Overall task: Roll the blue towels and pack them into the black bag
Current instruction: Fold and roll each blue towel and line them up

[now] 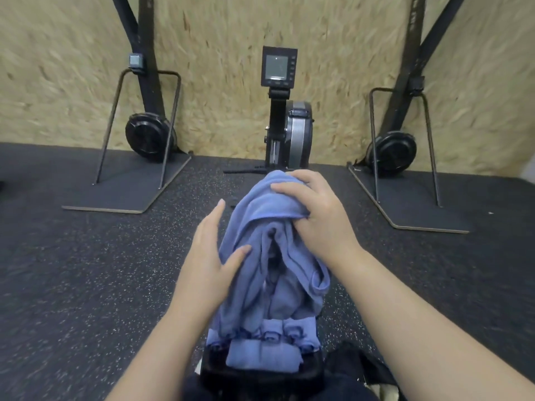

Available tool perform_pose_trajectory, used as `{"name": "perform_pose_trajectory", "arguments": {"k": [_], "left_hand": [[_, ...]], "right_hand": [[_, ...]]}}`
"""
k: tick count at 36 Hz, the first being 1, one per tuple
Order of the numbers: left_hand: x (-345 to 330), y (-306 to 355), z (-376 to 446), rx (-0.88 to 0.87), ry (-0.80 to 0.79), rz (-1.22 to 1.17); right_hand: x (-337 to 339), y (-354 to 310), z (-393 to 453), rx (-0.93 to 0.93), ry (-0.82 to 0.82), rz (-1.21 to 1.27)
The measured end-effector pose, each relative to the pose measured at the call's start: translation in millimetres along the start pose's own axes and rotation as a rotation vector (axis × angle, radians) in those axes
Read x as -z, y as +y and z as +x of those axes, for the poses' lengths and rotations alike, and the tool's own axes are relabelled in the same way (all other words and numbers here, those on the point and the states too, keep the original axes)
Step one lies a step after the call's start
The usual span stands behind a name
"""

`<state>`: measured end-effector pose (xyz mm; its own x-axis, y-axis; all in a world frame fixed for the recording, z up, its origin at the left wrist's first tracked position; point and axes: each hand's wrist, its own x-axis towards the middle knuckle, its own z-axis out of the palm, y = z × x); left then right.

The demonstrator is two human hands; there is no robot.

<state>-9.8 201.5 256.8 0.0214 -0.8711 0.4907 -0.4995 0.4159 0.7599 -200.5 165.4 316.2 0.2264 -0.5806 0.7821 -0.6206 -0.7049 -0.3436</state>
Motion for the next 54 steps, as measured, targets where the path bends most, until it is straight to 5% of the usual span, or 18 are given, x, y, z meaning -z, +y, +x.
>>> {"name": "perform_pose_trajectory", "arguments": {"k": [16, 39, 54], "left_hand": [[-0.7, -5.1, -99.8, 0.04, -0.216, -0.145], [-49.0, -111.2, -186.9, 0.142, -0.602, 0.226], [-74.5, -157.0, -183.9, 0.194, -0.779, 0.369]], "right_hand": [[-2.5, -39.8, -124.5, -0.084, -0.005, 0.101], [-45.2, 0.2, -286.3, -0.459, -0.571, -0.023], [-72.6, 25.6, -302.5, -0.598, -0.88, -0.04]]}}
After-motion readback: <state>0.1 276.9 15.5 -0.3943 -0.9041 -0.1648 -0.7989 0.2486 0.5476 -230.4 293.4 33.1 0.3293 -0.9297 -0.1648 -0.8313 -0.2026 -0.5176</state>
